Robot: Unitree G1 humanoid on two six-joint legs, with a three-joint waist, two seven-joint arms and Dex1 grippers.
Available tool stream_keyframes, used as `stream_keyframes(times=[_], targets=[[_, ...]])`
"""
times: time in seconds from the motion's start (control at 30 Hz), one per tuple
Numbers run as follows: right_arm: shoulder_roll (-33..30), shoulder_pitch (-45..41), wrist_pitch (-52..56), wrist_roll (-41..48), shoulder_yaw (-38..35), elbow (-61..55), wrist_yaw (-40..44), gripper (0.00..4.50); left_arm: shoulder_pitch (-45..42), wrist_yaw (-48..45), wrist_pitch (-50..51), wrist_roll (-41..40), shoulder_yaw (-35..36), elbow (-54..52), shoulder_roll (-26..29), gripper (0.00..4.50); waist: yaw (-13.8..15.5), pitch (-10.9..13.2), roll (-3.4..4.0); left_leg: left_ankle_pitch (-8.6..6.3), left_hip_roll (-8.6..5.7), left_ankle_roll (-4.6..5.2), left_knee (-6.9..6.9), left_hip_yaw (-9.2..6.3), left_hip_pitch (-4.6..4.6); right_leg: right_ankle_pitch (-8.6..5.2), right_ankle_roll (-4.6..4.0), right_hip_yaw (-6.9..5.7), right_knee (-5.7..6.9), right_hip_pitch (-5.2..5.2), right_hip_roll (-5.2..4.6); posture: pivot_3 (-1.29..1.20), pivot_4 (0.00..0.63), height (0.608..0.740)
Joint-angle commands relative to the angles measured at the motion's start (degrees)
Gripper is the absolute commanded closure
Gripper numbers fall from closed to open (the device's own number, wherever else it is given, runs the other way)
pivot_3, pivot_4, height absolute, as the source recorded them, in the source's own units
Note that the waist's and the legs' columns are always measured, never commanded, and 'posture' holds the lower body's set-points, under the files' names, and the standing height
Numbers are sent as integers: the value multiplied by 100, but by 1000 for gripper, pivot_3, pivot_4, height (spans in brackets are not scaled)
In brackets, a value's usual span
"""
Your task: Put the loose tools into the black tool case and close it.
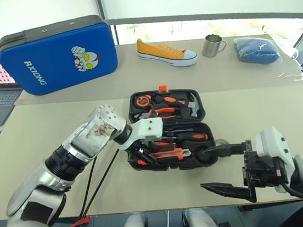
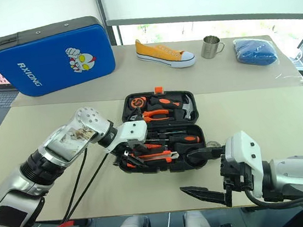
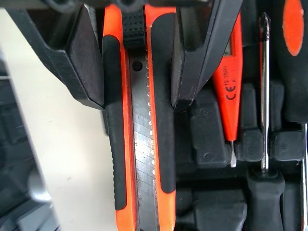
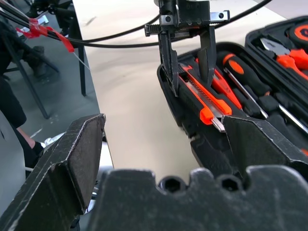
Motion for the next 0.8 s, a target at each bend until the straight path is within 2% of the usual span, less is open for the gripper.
stream_keyframes(times=[0.03, 0.27, 0.33, 0.5, 0.73, 0.8], targets=[[149, 94, -278, -209, 35, -205, -70, 0, -28, 28, -51, 233, -102, 89, -144, 2900, 9, 0, 1, 0, 0, 0, 1, -1, 1, 0, 0, -1, 1, 2, 0, 0, 150, 739], [251, 74, -387, -476, 238, -238, -141, 0, 12, 116, 44, 681, -296, 335, -285, 2900, 54, -10, 13, 0, -2, 0, 6, -1, 12, -1, 3, -1, 0, 16, -4, 0, 150, 739], [239, -1, -362, -453, 256, -227, -176, 0, -3, 43, 239, 527, -150, 244, -285, 1920, 54, -11, 15, 0, -2, 0, 7, -1, 13, -1, 3, -1, 1, 17, -4, 0, 150, 739], [199, -315, -231, -336, 366, -163, -299, 0, -135, -390, 874, -315, 719, 69, -103, 416, 48, -10, 15, 0, -1, -1, 8, -1, 5, -1, 2, 0, 6, 5, -3, 0, 150, 739], [186, -610, -157, -322, 543, -39, -351, 0, 88, -632, 268, -759, 1469, 94, 237, 416, 43, -10, 15, 0, 0, 0, 8, -2, 3, -1, 2, -2, 5, 3, -4, 0, 150, 739], [185, -661, -146, -324, 575, -21, -353, 0, 213, -542, -112, -654, 1499, 161, 214, 947, 61, -10, 15, 0, 1, 0, 8, -2, 3, -1, 2, -2, 4, 5, -8, 0, 150, 739]])
